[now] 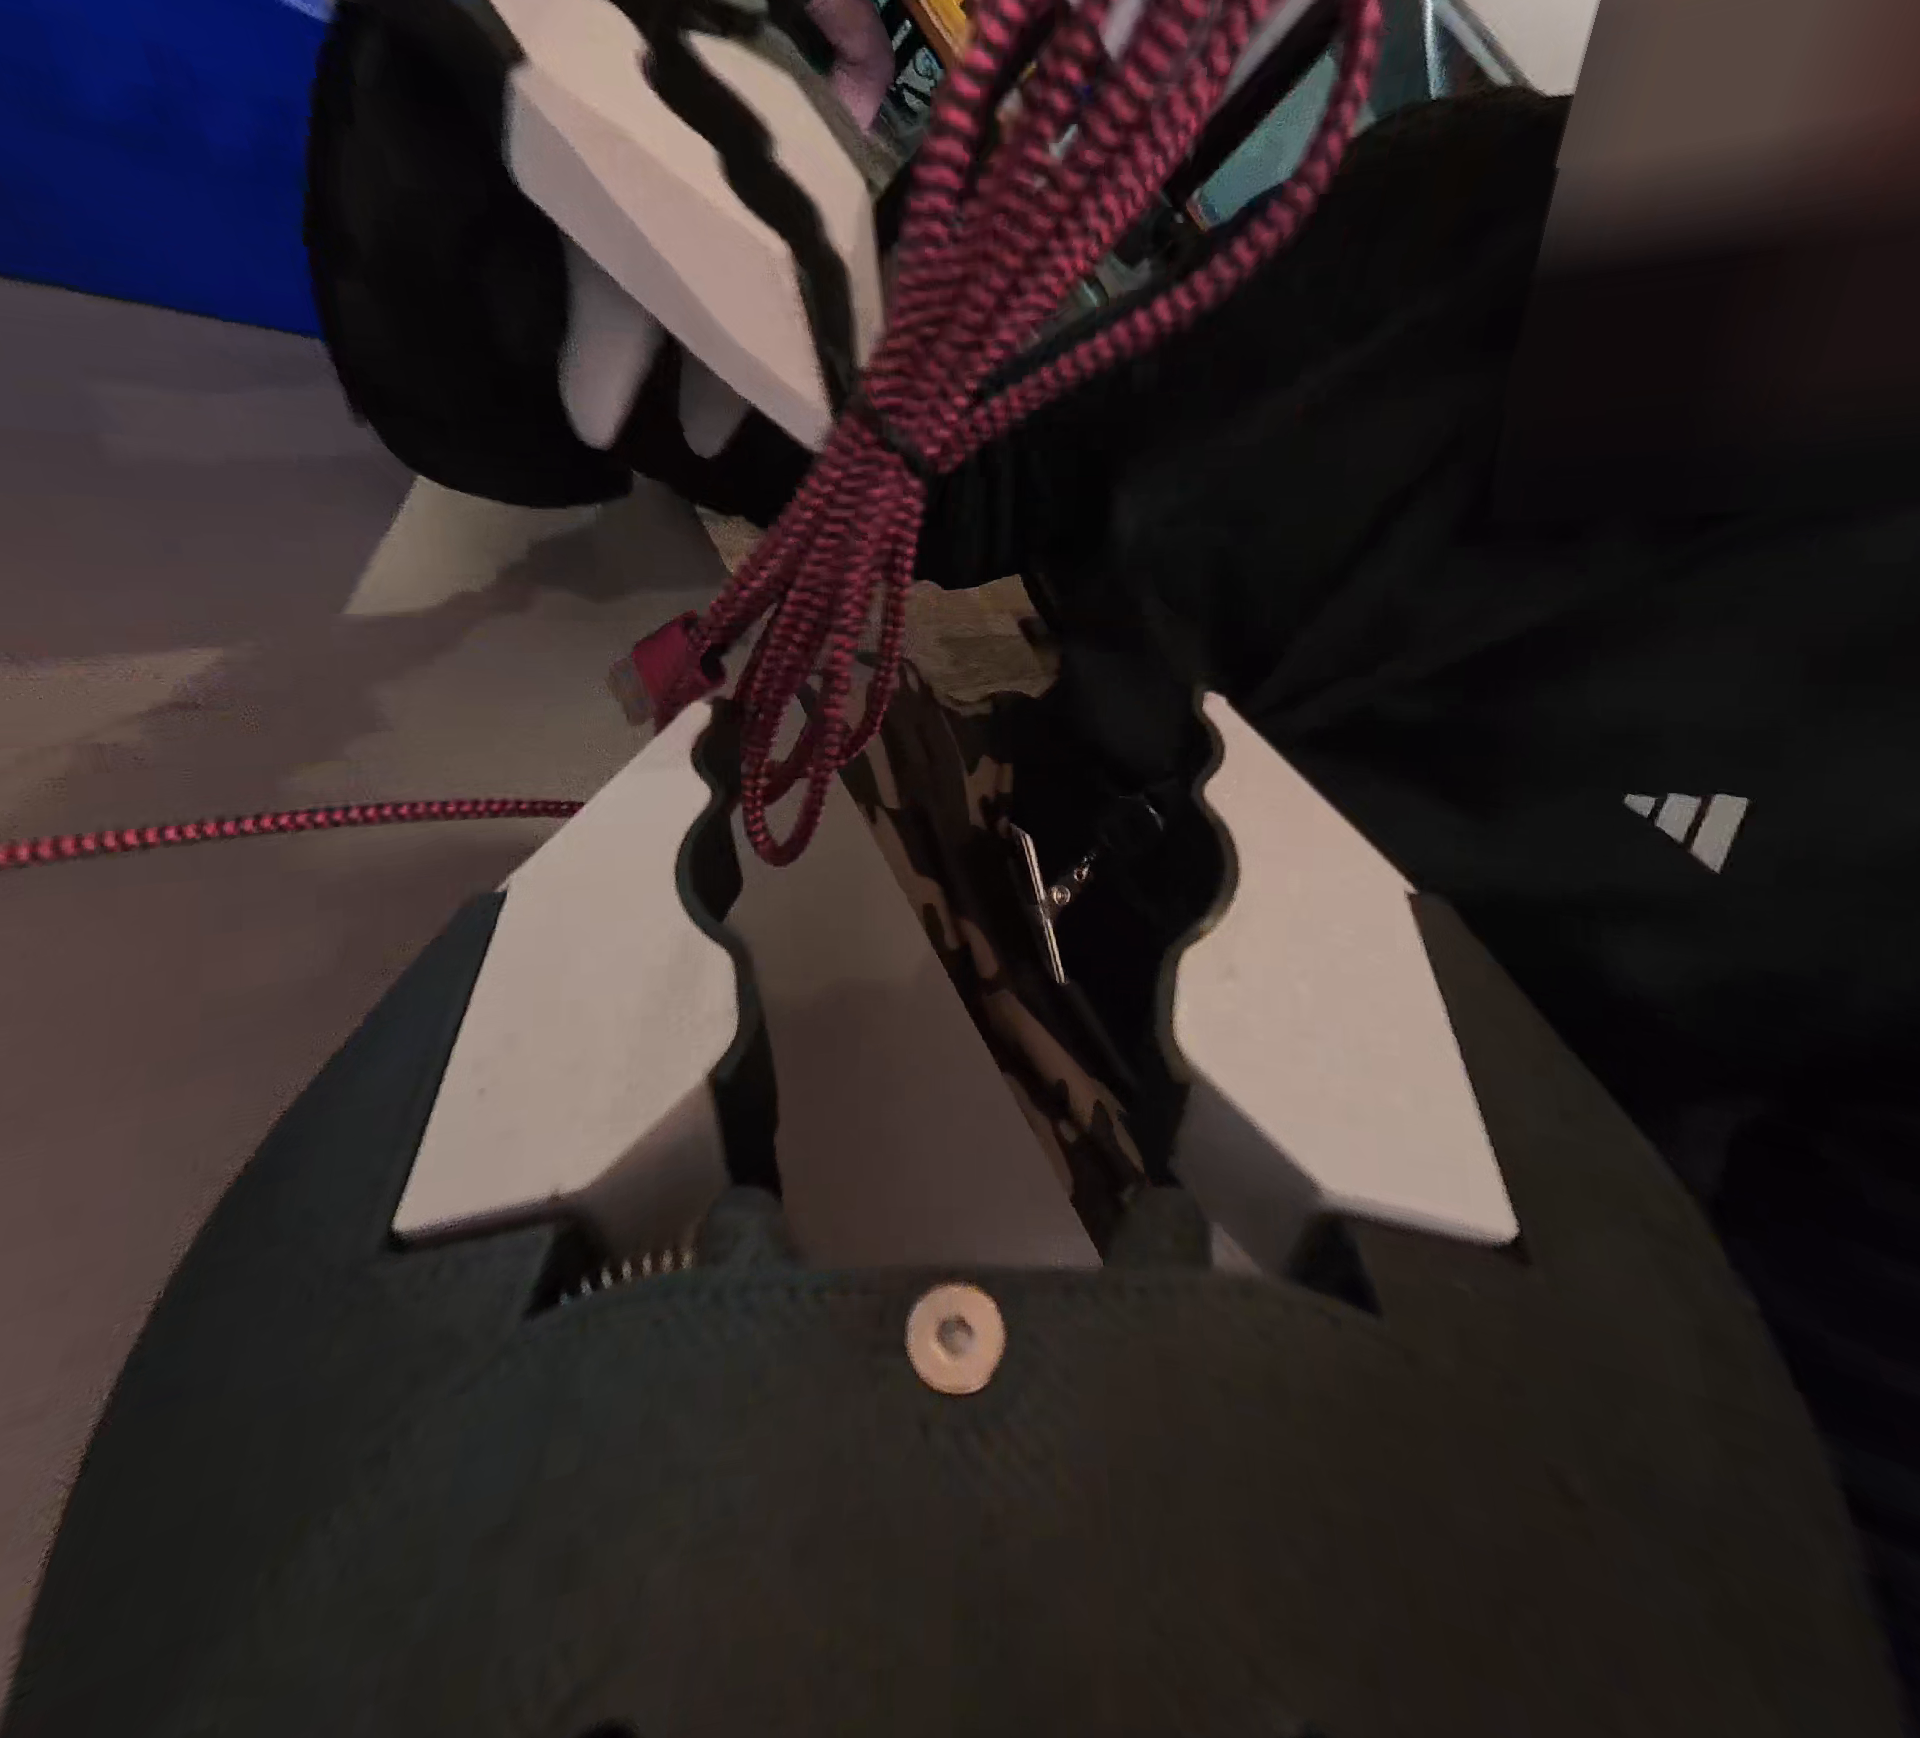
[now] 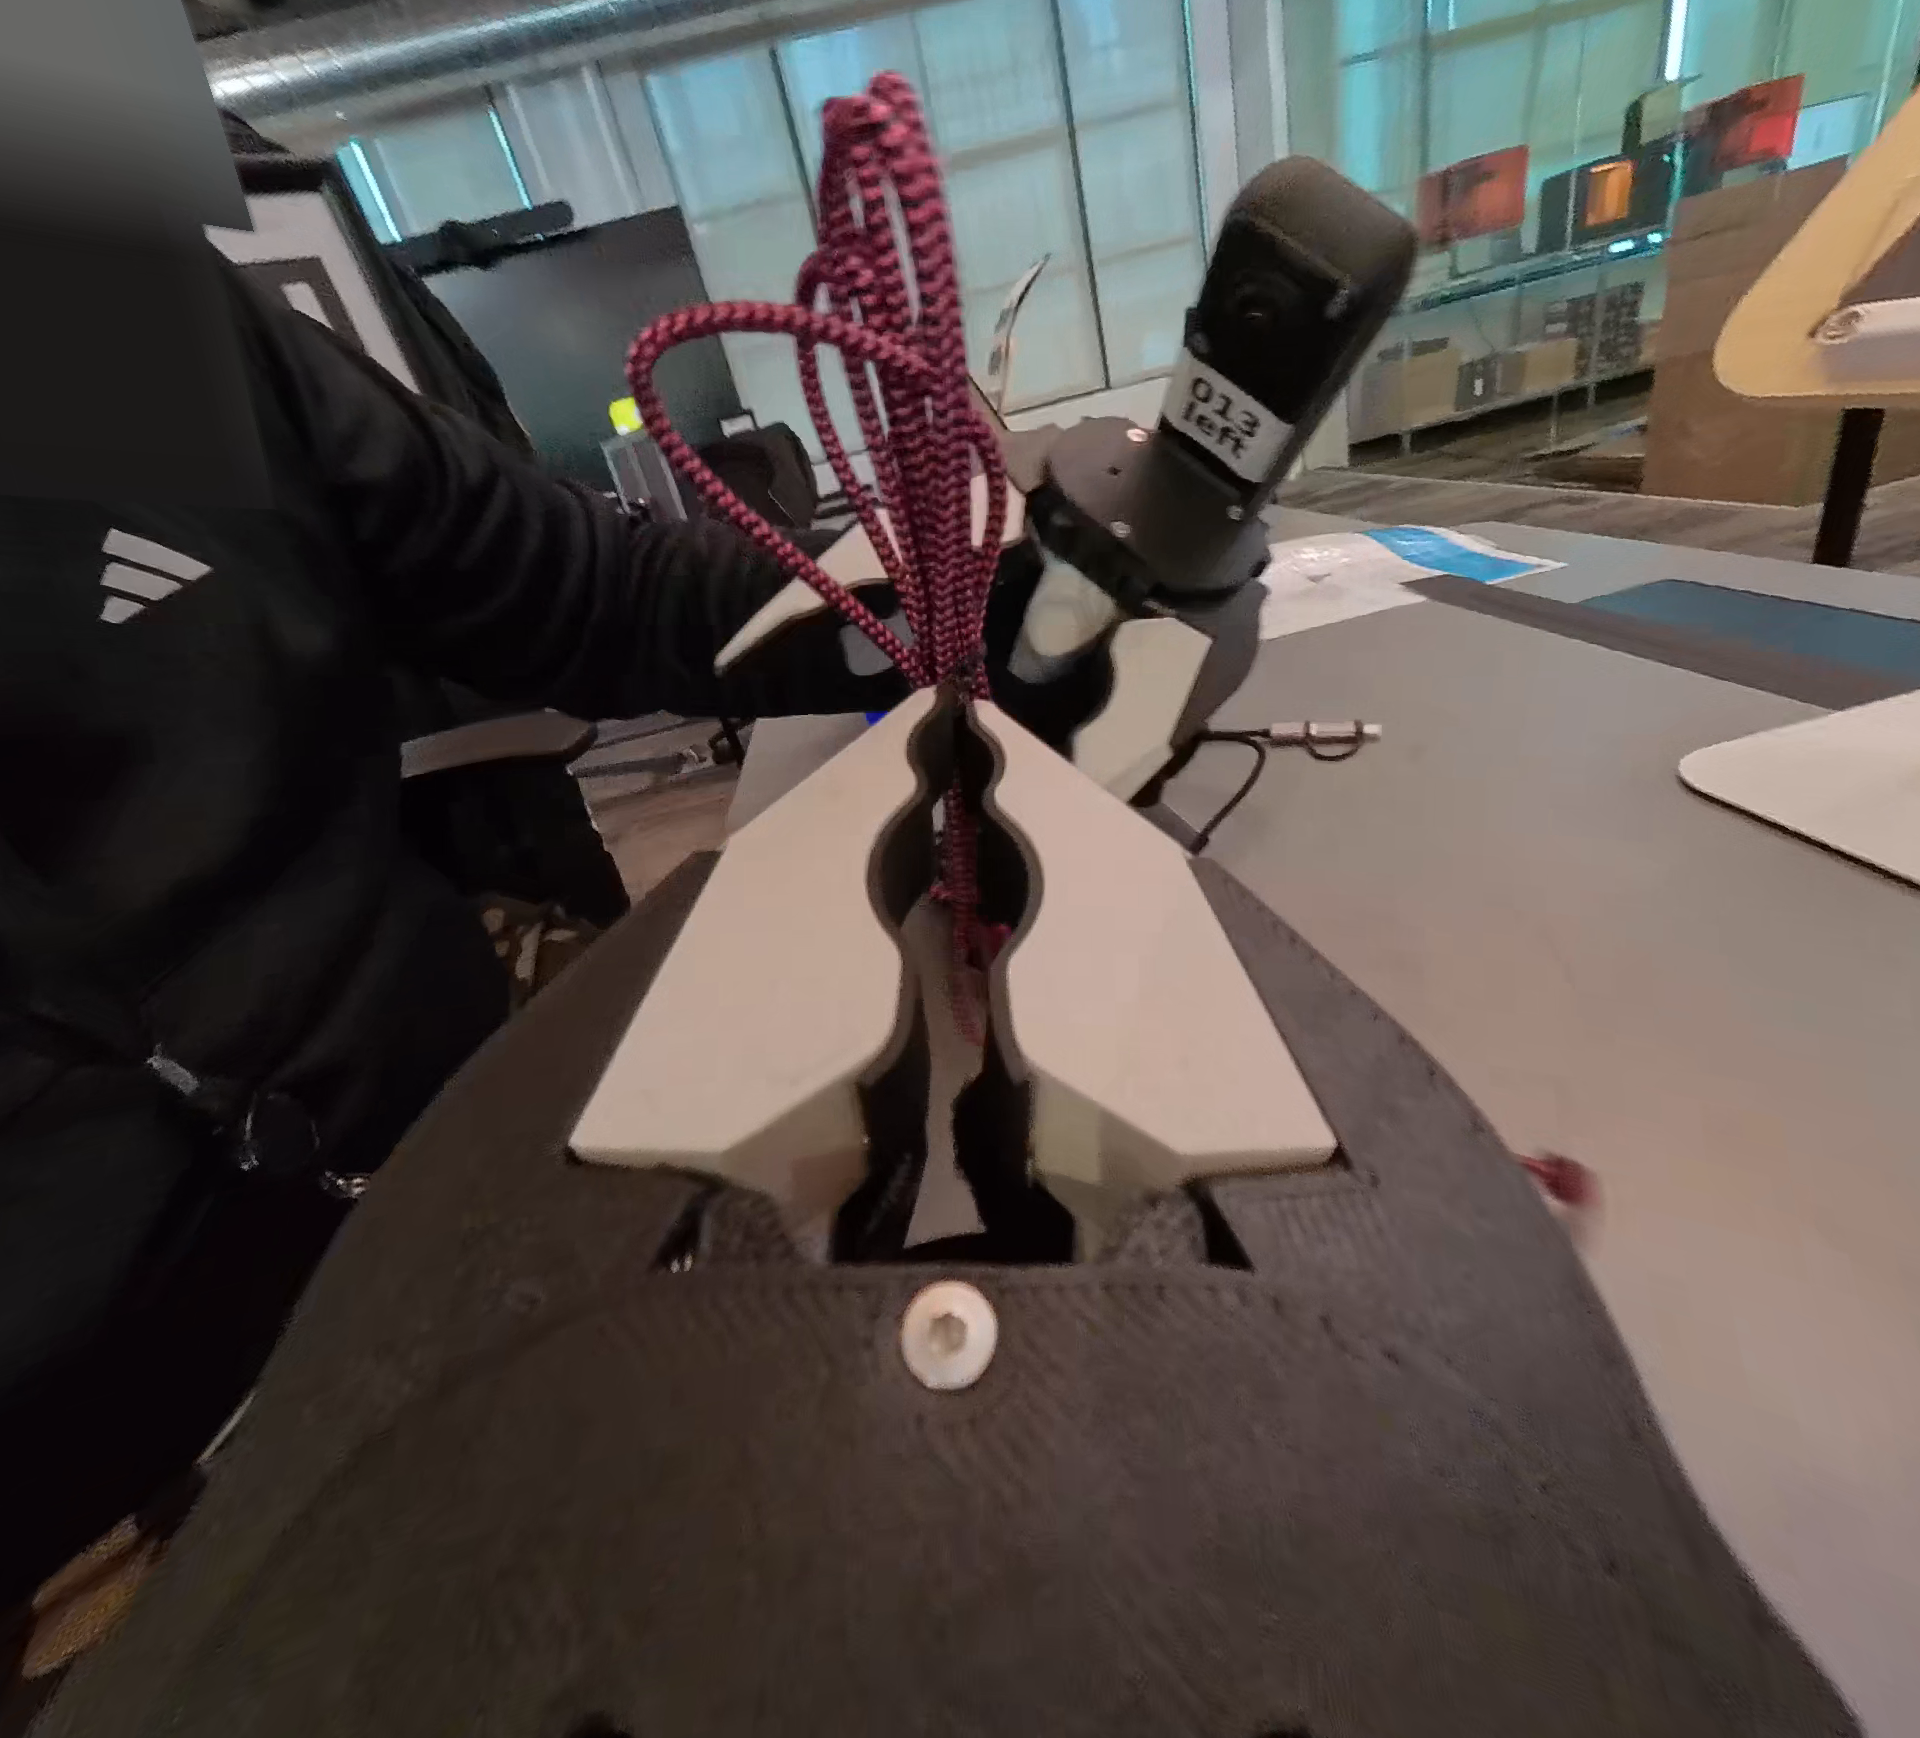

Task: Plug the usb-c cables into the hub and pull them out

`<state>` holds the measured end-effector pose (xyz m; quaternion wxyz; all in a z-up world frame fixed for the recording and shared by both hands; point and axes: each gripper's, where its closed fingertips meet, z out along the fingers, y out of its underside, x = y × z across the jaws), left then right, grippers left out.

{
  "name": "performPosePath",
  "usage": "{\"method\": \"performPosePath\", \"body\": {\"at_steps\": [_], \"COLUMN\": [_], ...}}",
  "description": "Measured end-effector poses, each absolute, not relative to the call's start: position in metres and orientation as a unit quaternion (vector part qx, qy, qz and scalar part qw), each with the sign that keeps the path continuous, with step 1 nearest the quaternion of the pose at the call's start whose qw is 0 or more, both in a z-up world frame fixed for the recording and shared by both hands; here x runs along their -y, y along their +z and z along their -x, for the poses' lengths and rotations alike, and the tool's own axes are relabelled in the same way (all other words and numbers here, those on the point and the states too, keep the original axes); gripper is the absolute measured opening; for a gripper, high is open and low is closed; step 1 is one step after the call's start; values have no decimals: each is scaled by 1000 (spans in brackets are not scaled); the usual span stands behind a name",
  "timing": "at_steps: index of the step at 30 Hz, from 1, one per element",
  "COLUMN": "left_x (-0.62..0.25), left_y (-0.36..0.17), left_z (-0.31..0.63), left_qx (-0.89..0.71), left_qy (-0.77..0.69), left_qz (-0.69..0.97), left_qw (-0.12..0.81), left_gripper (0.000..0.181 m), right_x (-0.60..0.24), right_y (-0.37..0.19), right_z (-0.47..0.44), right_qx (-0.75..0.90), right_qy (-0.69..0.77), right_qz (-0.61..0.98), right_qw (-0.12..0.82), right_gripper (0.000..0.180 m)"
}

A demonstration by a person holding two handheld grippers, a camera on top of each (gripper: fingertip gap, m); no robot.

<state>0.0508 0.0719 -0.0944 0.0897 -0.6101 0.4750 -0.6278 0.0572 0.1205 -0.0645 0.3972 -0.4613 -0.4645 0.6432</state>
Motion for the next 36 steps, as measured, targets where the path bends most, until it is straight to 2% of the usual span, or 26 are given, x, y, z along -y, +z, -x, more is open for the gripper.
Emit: {"method": "performPosePath", "body": {"at_steps": [6, 12, 18, 22, 25, 29, 34, 36], "left_x": [-56, -44, -77, -103, -109, -107, -144, -152], "left_y": [-93, -61, -31, -44, -53, -79, -79, -95], "left_z": [-66, -76, -82, -81, -82, -90, -91, -89], "left_qx": [-498, -495, -454, -436, -458, -543, -580, -603], "left_qy": [-624, -668, -671, -638, -580, -435, -223, -168], "left_qz": [593, 538, 533, 583, 613, 655, 679, 691], "left_qw": [105, 138, 243, 251, 280, 295, 391, 362], "left_gripper": [88, 85, 92, 94, 88, 92, 88, 88], "right_x": [-136, -150, -144, -137, -138, -137, -133, -129], "right_y": [-75, -92, -111, -120, -122, -127, -127, -129], "right_z": [-50, -45, -40, -37, -40, -41, -39, -37], "right_qx": [452, 442, 470, 487, 479, 483, 486, 497], "right_qy": [617, 583, 549, 538, 543, 540, 546, 537], "right_qz": [505, 549, 568, 574, 578, 584, 581, 581], "right_qw": [401, 405, 393, 380, 377, 367, 356, 356], "right_gripper": [0, 0, 0, 0, 0, 0, 0, 0]}}
